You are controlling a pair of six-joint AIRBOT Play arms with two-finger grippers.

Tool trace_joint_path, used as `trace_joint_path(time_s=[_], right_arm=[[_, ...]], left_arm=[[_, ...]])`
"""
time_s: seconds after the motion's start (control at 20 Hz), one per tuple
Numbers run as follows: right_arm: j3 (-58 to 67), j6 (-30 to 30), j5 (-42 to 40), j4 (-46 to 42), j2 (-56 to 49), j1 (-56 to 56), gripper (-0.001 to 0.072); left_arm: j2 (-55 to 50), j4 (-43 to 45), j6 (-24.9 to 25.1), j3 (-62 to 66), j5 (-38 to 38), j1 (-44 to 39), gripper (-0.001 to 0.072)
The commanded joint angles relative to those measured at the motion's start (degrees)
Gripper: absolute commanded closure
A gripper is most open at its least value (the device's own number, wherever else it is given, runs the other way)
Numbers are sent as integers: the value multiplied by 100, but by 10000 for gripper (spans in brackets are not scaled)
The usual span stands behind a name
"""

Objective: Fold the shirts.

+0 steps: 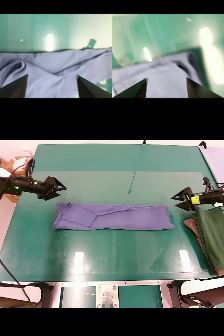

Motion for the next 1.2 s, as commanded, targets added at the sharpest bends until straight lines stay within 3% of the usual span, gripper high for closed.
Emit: trace_joint_path(time_s=[0.0,0.05,0.1,0.45,0.5,0.65,0.8,1.0,1.15], right_arm=[[-83,-739,599,-614,-118,-264,162],[-223,-968,595,-614,-175,-258,163],[-334,-1128,544,-614,-269,-254,163],[-409,-1523,472,-92,-1075,118,164],[-407,-1521,393,-94,-1110,243,218],[-306,-1521,131,-52,-1110,501,684],[160,-1456,562,-55,-981,527,697],[909,-1207,1788,-33,-271,540,696],[1296,-1154,2413,551,452,540,696]], left_arm=[[-28,-17,7,297,-577,109,440],[-28,-15,4,293,-590,98,672],[-28,-22,2,295,-588,92,683],[-28,-26,-13,293,-358,-372,683],[-33,-26,-13,293,-236,-560,683],[-35,-7,0,293,330,-1290,683],[-103,122,9,293,1126,-2166,684],[-761,116,4,295,1906,-3390,684],[-1353,7,4,304,2485,-4203,683]])
